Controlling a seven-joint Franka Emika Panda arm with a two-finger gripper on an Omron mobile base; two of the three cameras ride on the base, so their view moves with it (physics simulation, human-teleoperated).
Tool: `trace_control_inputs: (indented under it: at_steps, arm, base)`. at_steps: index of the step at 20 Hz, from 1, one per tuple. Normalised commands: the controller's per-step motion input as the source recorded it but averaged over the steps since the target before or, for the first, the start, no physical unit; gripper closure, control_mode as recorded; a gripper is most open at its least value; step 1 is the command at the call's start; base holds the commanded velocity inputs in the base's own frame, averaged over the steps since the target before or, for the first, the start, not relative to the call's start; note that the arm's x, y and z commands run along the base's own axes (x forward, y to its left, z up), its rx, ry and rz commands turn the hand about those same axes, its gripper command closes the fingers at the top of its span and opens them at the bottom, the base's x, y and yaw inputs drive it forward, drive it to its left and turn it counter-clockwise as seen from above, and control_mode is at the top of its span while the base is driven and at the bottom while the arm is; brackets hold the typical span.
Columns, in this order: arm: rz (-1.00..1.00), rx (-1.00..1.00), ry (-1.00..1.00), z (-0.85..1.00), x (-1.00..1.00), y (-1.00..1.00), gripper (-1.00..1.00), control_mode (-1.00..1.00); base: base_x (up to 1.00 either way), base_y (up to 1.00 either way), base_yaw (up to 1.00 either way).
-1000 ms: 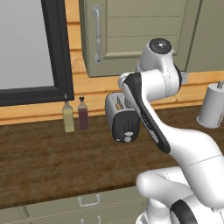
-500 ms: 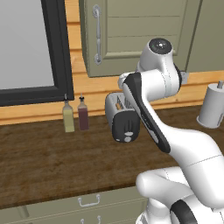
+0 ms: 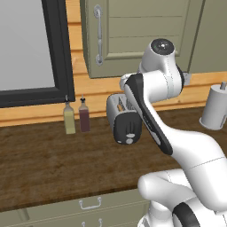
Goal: Start the toaster. Once the lever pops up, take the bread to the plate on the dining counter.
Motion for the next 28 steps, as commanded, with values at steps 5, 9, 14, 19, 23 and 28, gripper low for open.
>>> trace_control_inputs:
  at_steps: [5, 9, 14, 19, 23, 28]
  arm:
    - [0.0, 0.0, 0.0, 0.0, 0.0, 0.0, -1.0, -1.0]
    - [0.0, 0.0, 0.0, 0.0, 0.0, 0.0, -1.0, -1.0]
    - [0.0, 0.0, 0.0, 0.0, 0.0, 0.0, -1.0, -1.0]
    - [0.0, 0.0, 0.0, 0.0, 0.0, 0.0, -1.0, -1.0]
    - [0.0, 0.0, 0.0, 0.0, 0.0, 0.0, -1.0, -1.0]
    - [0.0, 0.0, 0.0, 0.0, 0.0, 0.0, -1.0, -1.0]
  base:
    - [0.0, 0.0, 0.0]
    - [0.0, 0.0, 0.0]
    - [0.0, 0.0, 0.0]
    - [0.0, 0.0, 0.0]
    - [0.0, 0.0, 0.0]
    - [0.0, 0.0, 0.0]
